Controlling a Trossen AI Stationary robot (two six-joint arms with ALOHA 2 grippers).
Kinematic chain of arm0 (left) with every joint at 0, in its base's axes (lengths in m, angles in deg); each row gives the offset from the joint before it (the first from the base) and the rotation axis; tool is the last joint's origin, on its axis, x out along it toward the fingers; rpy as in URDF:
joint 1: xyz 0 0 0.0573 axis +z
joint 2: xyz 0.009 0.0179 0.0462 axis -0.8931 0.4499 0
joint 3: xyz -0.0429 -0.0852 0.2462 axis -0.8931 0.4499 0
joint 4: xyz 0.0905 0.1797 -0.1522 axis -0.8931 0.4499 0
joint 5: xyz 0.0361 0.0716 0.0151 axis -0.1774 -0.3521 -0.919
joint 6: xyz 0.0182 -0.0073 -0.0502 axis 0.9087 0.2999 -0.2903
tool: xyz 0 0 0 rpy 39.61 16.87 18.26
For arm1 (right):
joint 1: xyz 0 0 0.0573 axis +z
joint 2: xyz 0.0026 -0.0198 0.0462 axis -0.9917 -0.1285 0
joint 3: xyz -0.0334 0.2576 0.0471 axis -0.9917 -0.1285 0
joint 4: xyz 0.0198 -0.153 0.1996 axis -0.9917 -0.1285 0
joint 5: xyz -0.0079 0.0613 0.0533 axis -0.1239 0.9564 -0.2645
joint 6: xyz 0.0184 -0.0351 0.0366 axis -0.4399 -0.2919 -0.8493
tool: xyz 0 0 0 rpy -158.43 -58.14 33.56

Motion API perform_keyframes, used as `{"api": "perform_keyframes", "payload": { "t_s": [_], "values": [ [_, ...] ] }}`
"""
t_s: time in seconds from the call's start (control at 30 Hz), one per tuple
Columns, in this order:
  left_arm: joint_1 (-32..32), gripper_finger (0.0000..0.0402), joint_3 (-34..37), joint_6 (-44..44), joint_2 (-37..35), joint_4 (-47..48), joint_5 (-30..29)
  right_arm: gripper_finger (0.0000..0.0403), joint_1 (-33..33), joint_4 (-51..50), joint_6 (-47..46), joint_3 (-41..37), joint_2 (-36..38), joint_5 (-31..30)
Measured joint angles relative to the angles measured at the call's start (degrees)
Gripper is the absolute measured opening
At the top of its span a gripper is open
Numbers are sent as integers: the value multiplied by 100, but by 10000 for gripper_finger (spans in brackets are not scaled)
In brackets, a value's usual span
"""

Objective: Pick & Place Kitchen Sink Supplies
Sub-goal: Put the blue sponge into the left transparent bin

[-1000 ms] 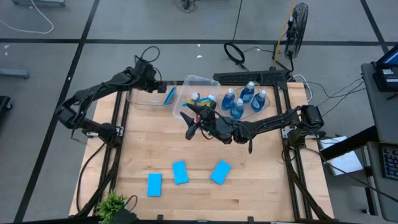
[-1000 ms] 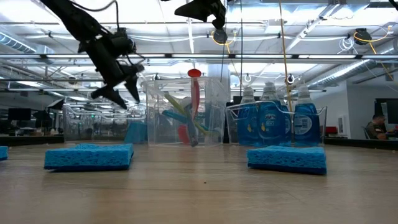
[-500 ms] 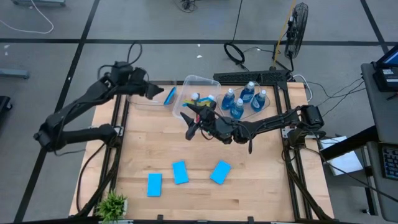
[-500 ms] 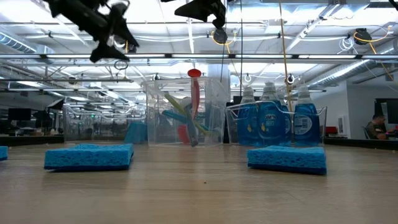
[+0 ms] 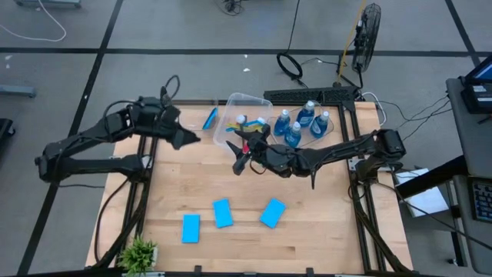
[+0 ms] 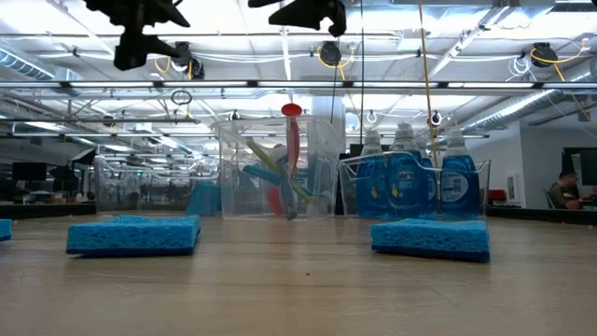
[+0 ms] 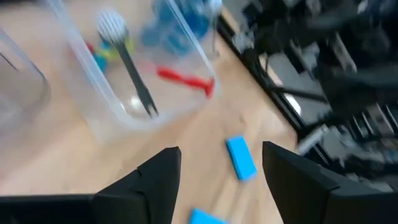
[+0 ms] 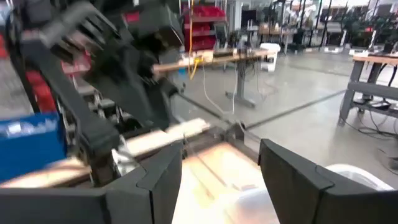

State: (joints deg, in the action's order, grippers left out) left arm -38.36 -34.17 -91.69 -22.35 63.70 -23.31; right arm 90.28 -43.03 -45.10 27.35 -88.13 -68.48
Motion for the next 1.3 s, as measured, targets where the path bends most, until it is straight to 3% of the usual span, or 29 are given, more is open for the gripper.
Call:
{"api": "perform_keyframes", "payload": {
  "t_s": [0.3, 0.53, 0.77, 1.07, 1.3],
  "values": [
    [-1334, 212, -2, -956, 65, 433, -894, 201, 89, -917, -5, -240, 625, -2],
    [-2313, 199, -4, -1936, 151, 450, -1482, 201, 241, -934, -13, -1071, 1361, -11],
    [-3283, 184, -4, -3311, 523, 433, -1634, 201, 296, -592, -450, -2124, 2207, -7],
    [-4293, 165, -4, -5070, 1314, 379, -1633, 199, 302, 805, -460, -3528, 3151, 8],
    [-4864, 150, -4, -6136, 1741, 283, -1583, 200, 302, 916, -457, -4044, 3650, 616]
  ]
}}
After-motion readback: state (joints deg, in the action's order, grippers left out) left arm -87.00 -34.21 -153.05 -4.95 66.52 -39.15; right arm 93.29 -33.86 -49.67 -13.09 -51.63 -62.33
